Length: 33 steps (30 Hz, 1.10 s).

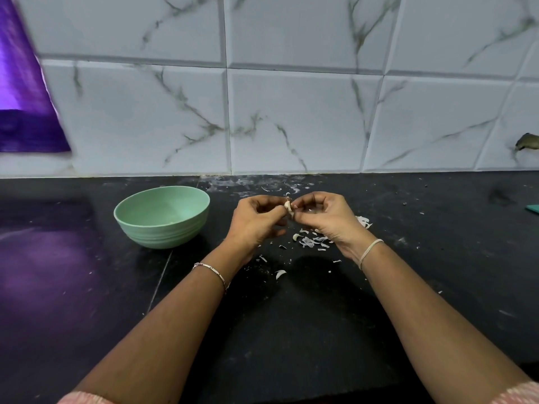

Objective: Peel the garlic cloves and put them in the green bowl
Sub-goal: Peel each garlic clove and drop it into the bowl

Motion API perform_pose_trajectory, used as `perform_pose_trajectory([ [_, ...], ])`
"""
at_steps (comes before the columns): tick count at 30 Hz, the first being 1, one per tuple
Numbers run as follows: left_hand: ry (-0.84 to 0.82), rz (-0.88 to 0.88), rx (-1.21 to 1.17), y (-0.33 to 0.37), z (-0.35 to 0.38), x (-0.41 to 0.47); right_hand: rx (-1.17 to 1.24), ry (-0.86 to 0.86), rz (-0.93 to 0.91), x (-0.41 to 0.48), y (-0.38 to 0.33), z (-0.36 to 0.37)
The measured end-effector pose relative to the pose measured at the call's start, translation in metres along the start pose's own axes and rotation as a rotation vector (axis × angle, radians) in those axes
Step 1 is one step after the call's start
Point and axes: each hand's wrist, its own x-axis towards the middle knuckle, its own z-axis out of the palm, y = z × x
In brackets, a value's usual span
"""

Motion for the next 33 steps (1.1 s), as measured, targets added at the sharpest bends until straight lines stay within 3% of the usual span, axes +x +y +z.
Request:
perform_pose_trajectory([
  [4,0.039,0.003,-0.012,0.0015,-0.0007,0.0004,-0.19,0.038,-0.207,0.0015,0.0023,0.005],
  [10,0.04,-0.007,0.005,-0.0003,-0.0004,0.0008,-0.338,0.05,-0.338,0.0048,0.0078,0.0089],
  [17,0.047,-0.048,-0.044,0.0023,-0.0001,-0.0004,-0.386,0.135,-0.378,0.0051,0.0076,0.0085],
  [33,0.077,-0.02,-0.045,0.0038,-0.0027,0.0001,-0.439,0.138,-0.401,0.004,0.0068,0.0104],
])
